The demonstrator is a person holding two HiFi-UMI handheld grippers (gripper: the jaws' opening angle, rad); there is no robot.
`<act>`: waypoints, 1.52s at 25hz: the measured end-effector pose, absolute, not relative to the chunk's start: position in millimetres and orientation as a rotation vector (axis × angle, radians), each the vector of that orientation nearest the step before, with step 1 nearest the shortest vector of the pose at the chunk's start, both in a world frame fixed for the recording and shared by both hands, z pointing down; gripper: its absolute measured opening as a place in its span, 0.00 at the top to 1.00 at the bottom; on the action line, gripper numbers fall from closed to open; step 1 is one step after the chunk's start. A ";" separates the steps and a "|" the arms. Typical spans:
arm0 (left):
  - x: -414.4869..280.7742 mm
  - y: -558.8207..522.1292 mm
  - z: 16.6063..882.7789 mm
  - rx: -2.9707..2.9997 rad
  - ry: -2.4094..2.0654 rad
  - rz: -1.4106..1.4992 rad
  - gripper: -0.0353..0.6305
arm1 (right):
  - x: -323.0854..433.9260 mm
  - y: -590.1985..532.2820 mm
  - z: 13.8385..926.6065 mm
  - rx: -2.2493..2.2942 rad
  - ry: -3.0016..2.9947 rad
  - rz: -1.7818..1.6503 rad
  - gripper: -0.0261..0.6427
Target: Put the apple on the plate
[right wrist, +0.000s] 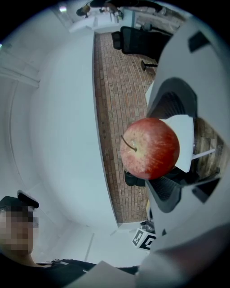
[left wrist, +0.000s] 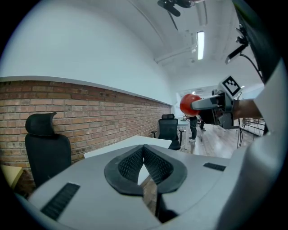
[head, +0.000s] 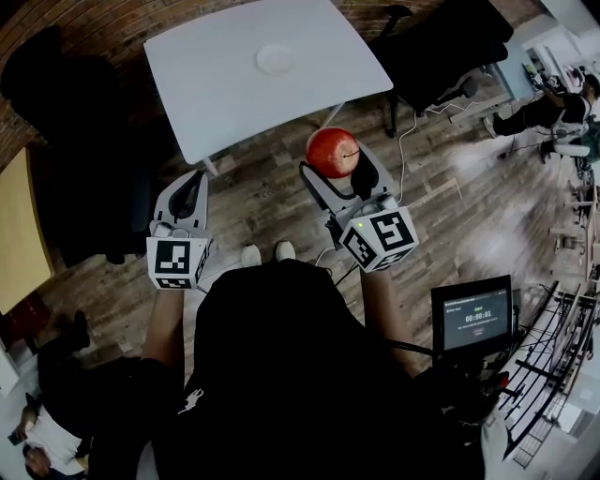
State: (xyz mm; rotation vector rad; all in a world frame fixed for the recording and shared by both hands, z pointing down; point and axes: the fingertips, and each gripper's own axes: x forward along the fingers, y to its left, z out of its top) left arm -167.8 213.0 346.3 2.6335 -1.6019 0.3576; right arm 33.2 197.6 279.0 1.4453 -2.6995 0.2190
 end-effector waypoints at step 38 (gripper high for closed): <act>-195.4 216.3 350.5 2.583 -1.642 0.330 0.94 | 0.0 194.0 277.3 1.384 -2.736 0.215 0.37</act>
